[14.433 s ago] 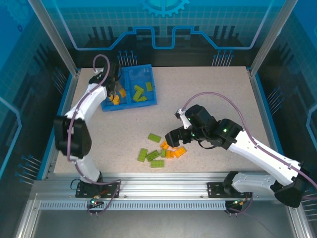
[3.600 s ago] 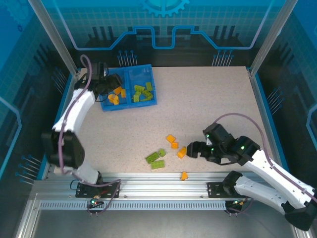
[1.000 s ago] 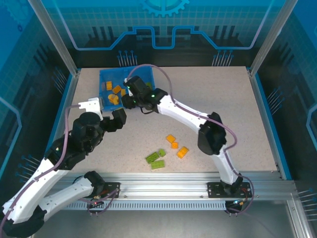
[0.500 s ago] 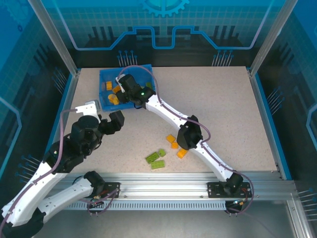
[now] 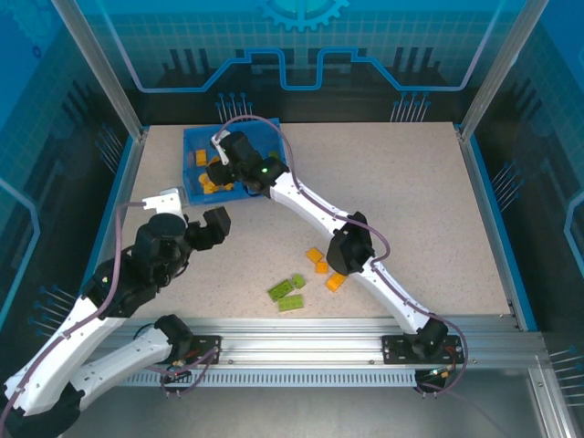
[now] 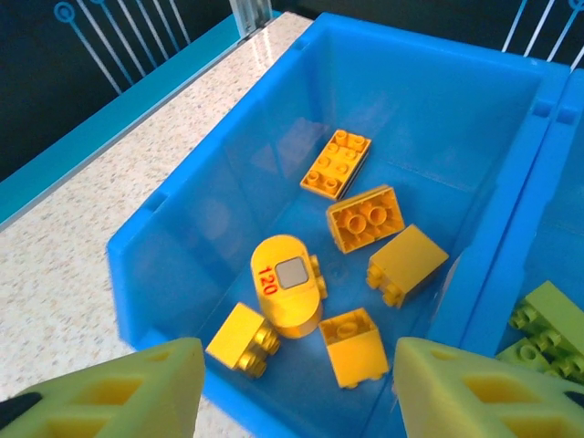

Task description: Sort the legos into containers by color

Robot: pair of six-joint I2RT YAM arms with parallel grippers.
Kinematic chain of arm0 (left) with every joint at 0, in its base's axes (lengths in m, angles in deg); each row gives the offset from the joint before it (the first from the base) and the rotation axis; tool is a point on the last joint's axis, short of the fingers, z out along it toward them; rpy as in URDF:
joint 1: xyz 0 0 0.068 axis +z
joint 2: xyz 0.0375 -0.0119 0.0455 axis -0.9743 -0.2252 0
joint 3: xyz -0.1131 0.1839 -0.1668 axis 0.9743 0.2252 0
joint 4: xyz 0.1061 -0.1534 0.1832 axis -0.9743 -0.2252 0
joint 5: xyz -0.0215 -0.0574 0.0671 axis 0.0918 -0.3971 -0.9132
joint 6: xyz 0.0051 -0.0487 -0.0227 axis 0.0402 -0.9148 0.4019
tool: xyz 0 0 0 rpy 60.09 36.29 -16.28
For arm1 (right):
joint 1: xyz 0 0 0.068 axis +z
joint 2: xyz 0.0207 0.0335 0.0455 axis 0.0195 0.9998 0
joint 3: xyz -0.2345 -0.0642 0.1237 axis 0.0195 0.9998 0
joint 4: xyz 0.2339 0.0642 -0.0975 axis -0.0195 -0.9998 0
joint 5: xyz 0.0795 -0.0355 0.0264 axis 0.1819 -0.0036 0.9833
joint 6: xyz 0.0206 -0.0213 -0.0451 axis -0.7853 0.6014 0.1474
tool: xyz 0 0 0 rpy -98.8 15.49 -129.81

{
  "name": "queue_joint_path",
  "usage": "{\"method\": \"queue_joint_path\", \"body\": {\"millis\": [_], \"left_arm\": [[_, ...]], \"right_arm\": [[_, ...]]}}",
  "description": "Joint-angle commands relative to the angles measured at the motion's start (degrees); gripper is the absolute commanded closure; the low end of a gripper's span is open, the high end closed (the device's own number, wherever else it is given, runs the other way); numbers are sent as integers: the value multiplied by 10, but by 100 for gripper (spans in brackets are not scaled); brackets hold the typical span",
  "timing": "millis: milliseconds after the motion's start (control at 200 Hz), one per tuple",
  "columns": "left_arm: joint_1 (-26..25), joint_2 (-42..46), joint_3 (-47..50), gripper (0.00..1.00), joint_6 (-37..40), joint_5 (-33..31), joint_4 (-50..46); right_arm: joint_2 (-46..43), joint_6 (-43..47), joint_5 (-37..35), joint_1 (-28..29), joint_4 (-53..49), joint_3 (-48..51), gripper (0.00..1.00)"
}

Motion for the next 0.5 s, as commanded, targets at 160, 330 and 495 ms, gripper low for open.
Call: {"method": "queue_joint_path", "body": {"millis": [160,330,495], "left_arm": [[4,-42,12,6,12,90,-21],[0,-132,11,6,49,208,-10],[-64,-271,-13,6,73,271,38]], "right_arm": [[-290,-28,80,-12,-89,197,32],[-522,-58,87,-41,-74,495,29],[-747,-91,62,-78,-104,731,21]]}}
